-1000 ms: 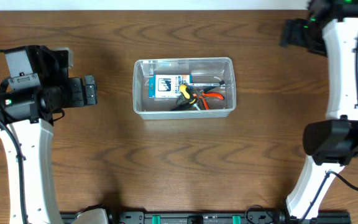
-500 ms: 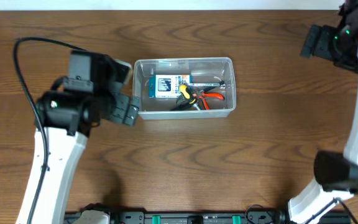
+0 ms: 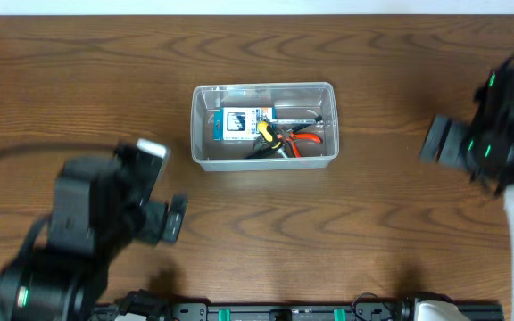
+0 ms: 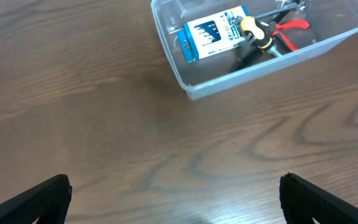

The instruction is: Pack container

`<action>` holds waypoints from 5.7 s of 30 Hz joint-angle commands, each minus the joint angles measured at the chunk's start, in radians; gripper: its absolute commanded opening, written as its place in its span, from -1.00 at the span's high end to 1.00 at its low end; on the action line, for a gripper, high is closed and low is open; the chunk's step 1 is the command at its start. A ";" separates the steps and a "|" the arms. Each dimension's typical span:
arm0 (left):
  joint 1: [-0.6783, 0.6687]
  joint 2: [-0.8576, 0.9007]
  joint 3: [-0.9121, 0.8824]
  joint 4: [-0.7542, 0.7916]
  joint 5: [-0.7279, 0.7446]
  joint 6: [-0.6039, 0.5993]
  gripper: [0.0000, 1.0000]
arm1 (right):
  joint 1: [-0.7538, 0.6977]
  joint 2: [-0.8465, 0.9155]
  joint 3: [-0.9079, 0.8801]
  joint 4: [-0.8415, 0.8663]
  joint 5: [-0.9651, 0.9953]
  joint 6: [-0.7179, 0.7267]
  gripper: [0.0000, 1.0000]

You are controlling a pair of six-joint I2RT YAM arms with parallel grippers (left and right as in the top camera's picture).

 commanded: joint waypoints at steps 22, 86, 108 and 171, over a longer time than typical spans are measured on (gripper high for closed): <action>-0.003 -0.587 -0.288 -0.018 -0.154 -0.130 -0.96 | 0.063 -0.443 -0.570 0.266 -0.052 -0.035 -0.99; -0.003 -0.587 -0.288 -0.018 -0.154 -0.130 -0.96 | 0.099 -1.221 -1.411 1.255 -0.169 -0.402 -0.98; -0.003 -0.587 -0.288 -0.018 -0.154 -0.130 -0.96 | 0.099 -1.220 -1.411 1.255 -0.169 -0.402 -0.98; 0.201 -0.824 -1.253 1.145 0.041 -0.217 -0.96 | 0.099 -1.220 -1.411 1.255 -0.168 -0.402 -0.99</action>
